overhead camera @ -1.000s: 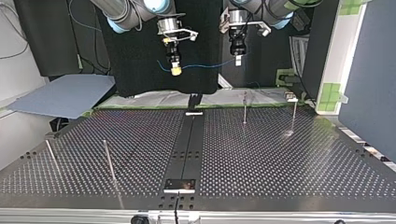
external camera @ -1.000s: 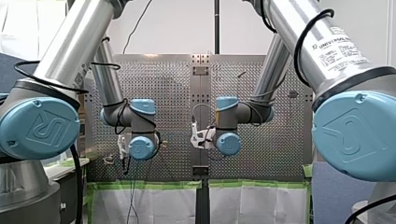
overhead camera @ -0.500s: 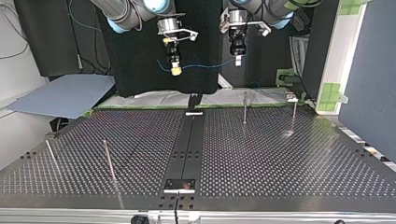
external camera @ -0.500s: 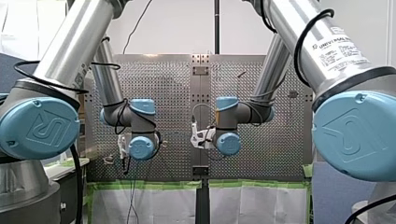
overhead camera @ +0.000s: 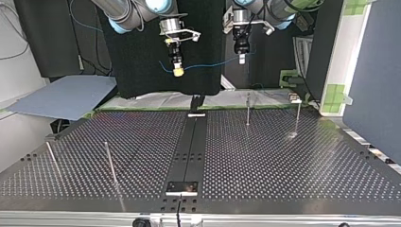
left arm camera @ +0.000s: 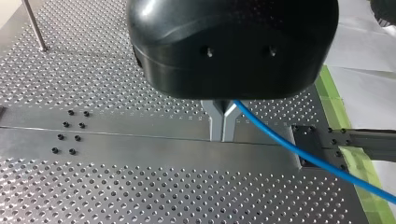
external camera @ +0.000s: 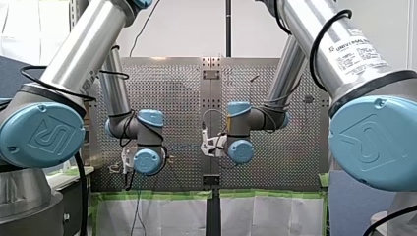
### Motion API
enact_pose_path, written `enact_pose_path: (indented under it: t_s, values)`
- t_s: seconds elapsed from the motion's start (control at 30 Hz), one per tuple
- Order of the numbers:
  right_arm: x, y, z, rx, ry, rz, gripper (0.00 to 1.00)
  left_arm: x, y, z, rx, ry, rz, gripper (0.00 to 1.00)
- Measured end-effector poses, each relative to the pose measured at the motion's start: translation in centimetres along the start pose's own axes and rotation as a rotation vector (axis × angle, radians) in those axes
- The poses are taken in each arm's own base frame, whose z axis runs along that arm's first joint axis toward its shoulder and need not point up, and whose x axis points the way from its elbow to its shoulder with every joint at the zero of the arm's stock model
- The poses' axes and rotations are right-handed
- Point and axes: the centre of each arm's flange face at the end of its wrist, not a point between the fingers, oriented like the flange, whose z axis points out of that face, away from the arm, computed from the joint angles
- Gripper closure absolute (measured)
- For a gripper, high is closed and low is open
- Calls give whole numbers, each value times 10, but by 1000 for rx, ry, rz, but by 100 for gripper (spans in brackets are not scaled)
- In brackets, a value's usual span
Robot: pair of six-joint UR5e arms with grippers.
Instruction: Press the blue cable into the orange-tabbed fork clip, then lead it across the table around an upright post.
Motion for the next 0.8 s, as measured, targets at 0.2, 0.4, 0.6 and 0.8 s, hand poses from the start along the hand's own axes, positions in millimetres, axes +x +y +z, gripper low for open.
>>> enact_pose_path:
  t_s: [0.2, 0.4, 0.6, 0.8]
  values:
    - [-2, -3, 0, 0, -5, -4, 100, 0, 0, 0, 0, 0, 0, 100]
    - [-15, -13, 5, -17, -48, -19, 100, 0, 0, 0, 0, 0, 0, 100]
    - [-35, -14, 12, -51, -107, -39, 100, 0, 0, 0, 0, 0, 0, 100]
    - [-61, -15, 6, -51, -175, -62, 100, 0, 0, 0, 0, 0, 0, 100]
